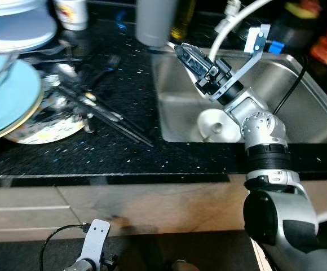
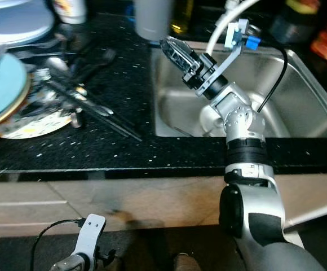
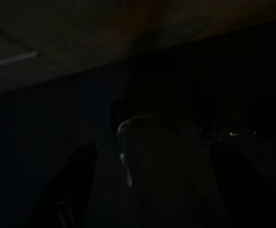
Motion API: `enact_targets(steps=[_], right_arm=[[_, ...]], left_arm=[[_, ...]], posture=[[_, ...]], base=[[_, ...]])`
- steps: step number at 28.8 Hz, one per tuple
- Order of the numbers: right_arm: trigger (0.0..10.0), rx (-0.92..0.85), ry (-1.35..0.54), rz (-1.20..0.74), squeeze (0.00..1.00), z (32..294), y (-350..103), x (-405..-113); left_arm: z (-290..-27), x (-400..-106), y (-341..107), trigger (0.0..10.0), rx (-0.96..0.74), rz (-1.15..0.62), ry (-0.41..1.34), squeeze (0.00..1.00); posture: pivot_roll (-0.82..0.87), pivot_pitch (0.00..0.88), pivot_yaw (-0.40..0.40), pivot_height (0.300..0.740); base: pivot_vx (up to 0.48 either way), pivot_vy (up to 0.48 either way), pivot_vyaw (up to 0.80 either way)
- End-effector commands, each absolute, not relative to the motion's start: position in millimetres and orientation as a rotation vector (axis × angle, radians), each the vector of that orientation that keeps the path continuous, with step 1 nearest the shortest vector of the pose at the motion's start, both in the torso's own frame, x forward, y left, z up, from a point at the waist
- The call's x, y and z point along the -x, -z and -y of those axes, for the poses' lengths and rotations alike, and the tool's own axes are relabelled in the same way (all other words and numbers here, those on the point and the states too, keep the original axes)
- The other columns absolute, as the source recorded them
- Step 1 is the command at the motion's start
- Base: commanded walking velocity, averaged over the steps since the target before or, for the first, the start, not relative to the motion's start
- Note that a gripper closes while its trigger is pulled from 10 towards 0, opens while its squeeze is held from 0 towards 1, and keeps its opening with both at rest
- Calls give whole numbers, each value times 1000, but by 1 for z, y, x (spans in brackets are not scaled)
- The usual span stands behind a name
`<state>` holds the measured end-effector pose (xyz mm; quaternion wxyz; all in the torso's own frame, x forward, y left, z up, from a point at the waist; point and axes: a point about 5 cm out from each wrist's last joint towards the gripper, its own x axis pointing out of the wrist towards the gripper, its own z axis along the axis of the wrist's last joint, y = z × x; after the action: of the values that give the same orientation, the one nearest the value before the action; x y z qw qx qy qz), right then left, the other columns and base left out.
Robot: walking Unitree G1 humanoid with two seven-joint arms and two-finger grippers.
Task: Kitchen organization
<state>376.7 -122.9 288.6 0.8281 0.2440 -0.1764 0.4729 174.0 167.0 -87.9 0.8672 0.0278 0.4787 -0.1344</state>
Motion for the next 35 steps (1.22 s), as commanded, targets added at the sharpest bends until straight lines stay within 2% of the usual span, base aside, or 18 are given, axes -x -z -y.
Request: enact_targets(steps=[1,12,26,35], right_arm=[[10000,-518,-1019,364,0,122,-284,-373],[10000,-494,-1037,310,0,111,-272,-364],[10000,-489,-888,253,0,109,-254,-366],[10000,-485,-777,210,0,112,-246,-372]], left_arm=[[-168,-150,99,10000,-42,-1112,279,0],[-169,-152,98,10000,-52,-1107,277,0],[-171,-155,97,10000,-70,-1090,258,0],[-174,-159,95,10000,-68,-1073,237,0]], posture=[[107,94,-106,740],[106,77,-105,740],[104,61,-101,740],[109,60,-95,740]], base=[[0,0,731],[0,0,737],[0,0,732],[0,0,121]])
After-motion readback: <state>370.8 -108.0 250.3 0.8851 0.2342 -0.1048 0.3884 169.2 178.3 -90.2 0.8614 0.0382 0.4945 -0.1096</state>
